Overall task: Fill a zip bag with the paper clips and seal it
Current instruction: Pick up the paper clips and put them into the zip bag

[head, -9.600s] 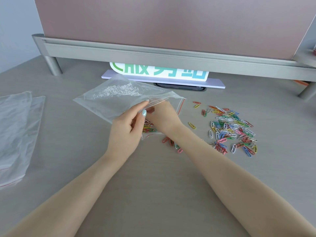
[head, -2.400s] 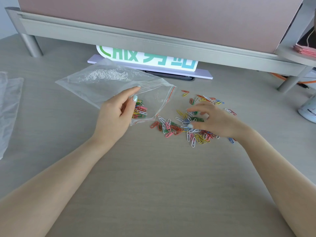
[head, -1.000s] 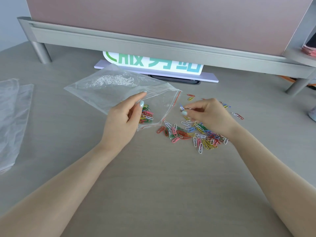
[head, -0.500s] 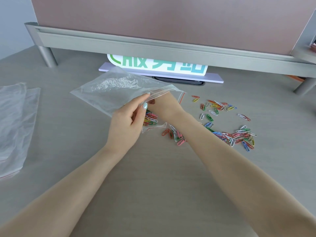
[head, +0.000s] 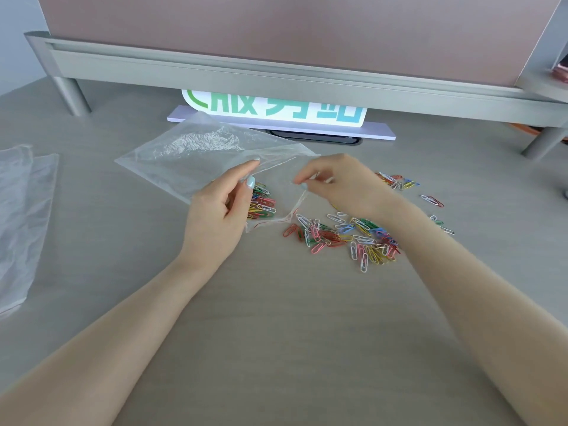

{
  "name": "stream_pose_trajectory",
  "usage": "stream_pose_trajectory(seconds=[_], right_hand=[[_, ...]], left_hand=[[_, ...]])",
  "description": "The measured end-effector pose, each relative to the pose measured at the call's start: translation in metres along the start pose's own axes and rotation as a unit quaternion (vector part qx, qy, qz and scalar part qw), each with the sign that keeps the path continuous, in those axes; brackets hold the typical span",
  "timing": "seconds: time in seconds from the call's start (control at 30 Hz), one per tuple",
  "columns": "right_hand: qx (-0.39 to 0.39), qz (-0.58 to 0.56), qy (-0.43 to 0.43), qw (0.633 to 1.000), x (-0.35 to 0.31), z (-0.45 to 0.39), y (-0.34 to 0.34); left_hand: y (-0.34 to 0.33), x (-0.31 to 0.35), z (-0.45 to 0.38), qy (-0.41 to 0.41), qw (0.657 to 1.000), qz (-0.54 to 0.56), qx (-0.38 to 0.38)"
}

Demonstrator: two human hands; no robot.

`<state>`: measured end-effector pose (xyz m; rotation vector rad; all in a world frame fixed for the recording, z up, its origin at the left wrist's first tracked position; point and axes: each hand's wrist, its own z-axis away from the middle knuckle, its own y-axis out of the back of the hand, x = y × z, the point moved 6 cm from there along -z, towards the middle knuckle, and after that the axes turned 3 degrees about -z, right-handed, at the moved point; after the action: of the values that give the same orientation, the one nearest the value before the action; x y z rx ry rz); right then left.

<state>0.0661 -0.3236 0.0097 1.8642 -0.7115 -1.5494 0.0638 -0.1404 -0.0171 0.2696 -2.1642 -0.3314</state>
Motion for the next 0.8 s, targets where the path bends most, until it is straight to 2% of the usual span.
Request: stream_pose_trajectory(seconds=[0.2,0.37,0.6,0.8], right_hand=[[-0.119,0.102,-0.068,0.985,0.046,0.052,0.021],[-0.171,0.180,-0.106,0.963,0.059,0.078,0.029],[-0.142,0.160,-0.101,0.972,0.061,0.076,0.029],[-0.103,0.119,-0.054,0.986,0.054,0.072,0.029]], left_hand=[[0.000,0.000,0.001,0.010,1.000,-0.009,0.001],[0.000,0.000,0.002,0.021,1.000,-0.012,0.001],[0.001,0.006,0.003,0.015,1.000,-0.015,0.000],[0.002,0.005,0.003,0.016,1.000,-0.021,-0.006]])
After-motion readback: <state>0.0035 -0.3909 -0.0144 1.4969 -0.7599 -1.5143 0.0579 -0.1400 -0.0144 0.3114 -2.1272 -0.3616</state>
